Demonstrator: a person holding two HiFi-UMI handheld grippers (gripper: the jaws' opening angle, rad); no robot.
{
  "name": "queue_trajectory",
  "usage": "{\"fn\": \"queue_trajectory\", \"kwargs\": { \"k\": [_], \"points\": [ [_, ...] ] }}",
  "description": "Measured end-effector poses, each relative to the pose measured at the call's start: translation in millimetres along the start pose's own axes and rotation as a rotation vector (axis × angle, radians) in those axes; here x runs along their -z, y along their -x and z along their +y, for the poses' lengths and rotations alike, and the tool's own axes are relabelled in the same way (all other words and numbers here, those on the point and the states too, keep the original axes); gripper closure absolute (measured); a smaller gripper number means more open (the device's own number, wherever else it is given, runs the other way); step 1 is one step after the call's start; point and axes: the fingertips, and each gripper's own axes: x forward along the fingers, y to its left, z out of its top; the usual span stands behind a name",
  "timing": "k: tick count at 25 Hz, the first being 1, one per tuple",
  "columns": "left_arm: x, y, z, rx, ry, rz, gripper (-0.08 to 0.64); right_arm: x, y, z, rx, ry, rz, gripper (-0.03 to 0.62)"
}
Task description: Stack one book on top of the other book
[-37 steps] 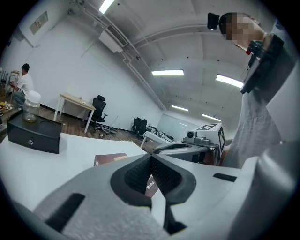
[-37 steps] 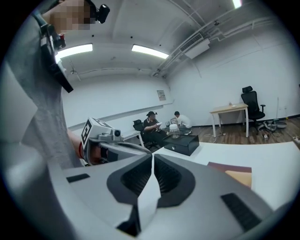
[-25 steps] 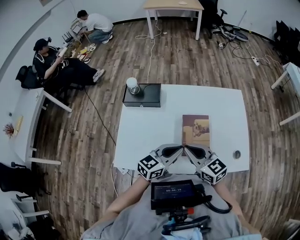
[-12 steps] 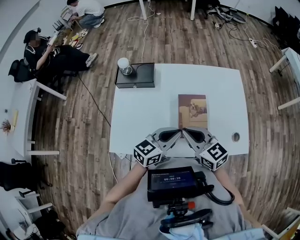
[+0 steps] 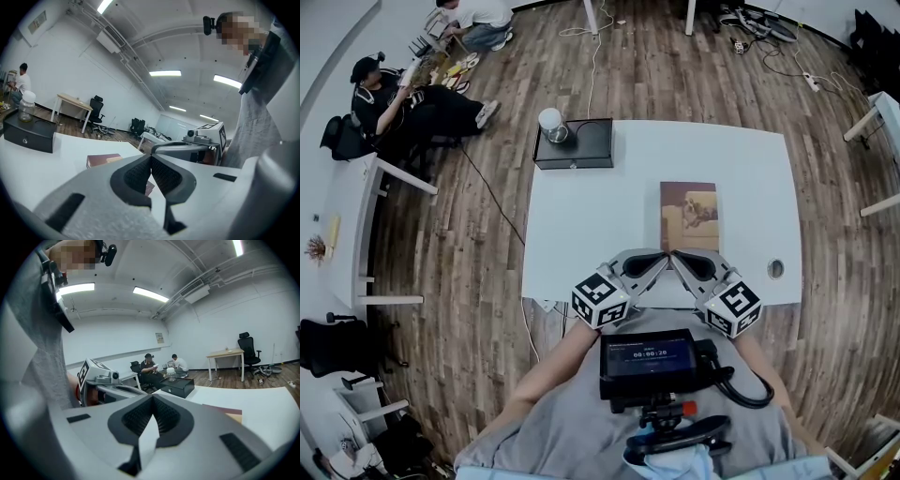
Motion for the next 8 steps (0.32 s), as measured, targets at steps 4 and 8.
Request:
{"fn": "queue_trajectory", "kwargs": {
  "k": [4, 8],
  "points": [
    [1.1, -1.3, -1.3, 0.0, 0.006, 0.003, 0.543, 1.3, 1.8, -0.3, 0.003, 0.004, 0.005, 0.566],
    [4.2, -3.0, -4.3, 0.003, 0.017, 0.005, 0.543, 4.0, 5.0, 0.0, 0.006, 0.005, 0.006, 0.565]
  ]
}}
